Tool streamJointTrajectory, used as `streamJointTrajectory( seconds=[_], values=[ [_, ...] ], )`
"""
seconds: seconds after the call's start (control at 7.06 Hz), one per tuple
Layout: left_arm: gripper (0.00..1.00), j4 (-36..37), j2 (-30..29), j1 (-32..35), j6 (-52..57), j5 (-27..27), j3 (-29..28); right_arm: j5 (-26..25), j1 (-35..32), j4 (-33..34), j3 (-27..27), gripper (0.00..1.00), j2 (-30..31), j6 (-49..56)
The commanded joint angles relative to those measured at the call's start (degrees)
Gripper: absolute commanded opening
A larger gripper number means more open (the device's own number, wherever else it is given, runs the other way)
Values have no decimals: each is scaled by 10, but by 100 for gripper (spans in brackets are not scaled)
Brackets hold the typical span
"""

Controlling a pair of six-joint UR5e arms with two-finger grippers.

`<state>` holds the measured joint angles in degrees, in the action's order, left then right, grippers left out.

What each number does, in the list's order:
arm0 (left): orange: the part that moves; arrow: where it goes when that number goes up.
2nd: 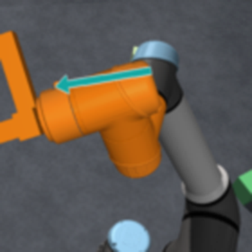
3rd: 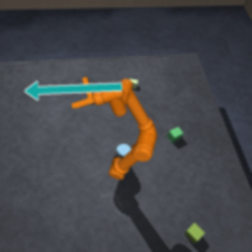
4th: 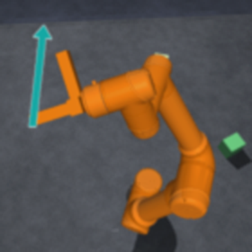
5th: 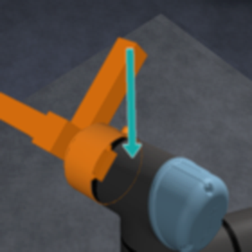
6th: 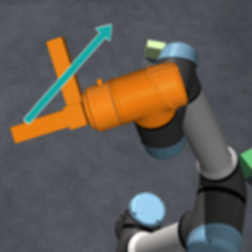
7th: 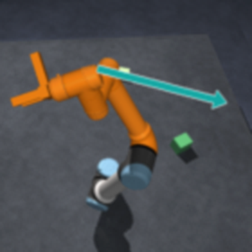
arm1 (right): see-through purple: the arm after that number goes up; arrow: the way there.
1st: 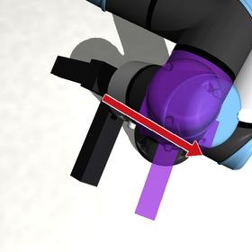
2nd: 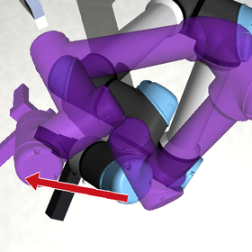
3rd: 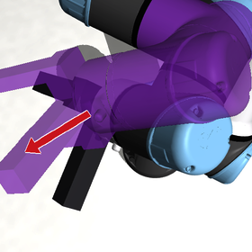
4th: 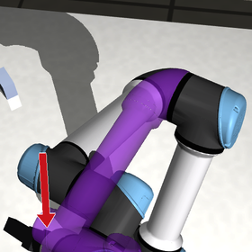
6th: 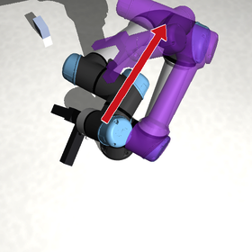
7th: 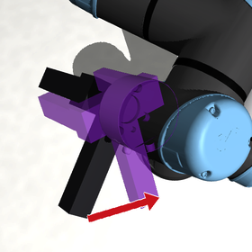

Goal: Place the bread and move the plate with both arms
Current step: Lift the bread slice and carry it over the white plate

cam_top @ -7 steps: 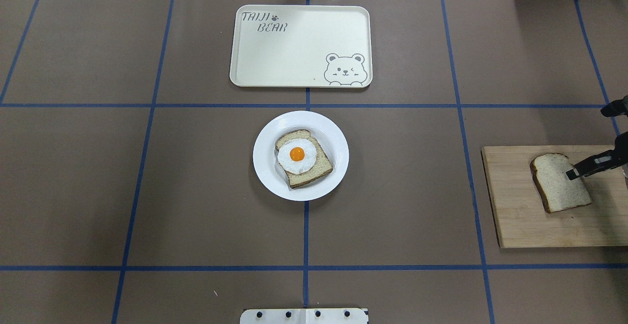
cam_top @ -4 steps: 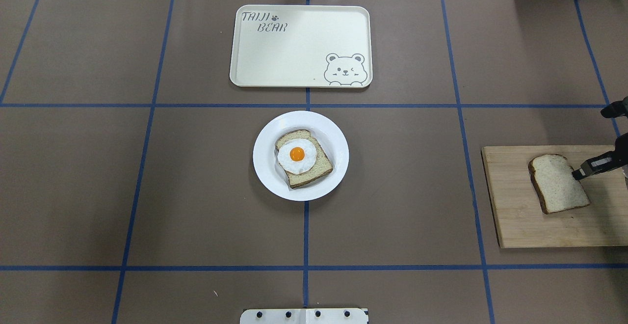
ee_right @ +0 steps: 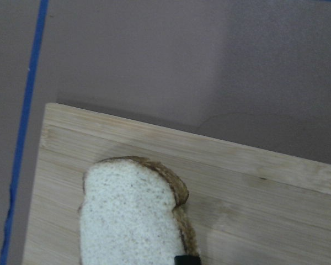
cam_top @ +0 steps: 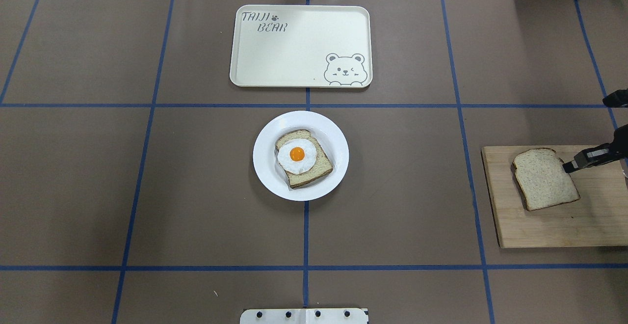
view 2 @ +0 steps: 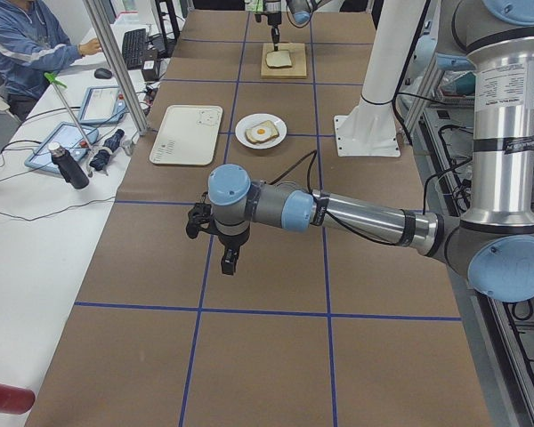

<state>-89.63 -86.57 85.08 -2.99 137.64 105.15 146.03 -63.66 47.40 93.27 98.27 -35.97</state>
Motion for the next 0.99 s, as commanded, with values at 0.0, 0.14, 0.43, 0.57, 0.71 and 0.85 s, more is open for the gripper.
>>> streamJointTrajectory(
  seconds=[0.0,0.14,0.43,0.57,0.71,0.85],
  values=[
    [98,0,-5,0,-1,0,-3,43,-19,-1,20,0,-29,-80],
    [98,1,-5,0,-1,5,0,43,-19,-2,21,0,-77,-163],
    [98,2,-5,0,-2,15,-1,42,-18,-1,23,0,-158,-293],
    [98,2,-5,0,-2,15,-1,42,-11,-2,22,0,-214,-381],
    [98,2,-5,0,-2,16,1,35,12,-2,24,0,-265,-461],
    [98,2,-5,0,-2,16,1,7,50,-2,27,0,-300,-524]
  ],
)
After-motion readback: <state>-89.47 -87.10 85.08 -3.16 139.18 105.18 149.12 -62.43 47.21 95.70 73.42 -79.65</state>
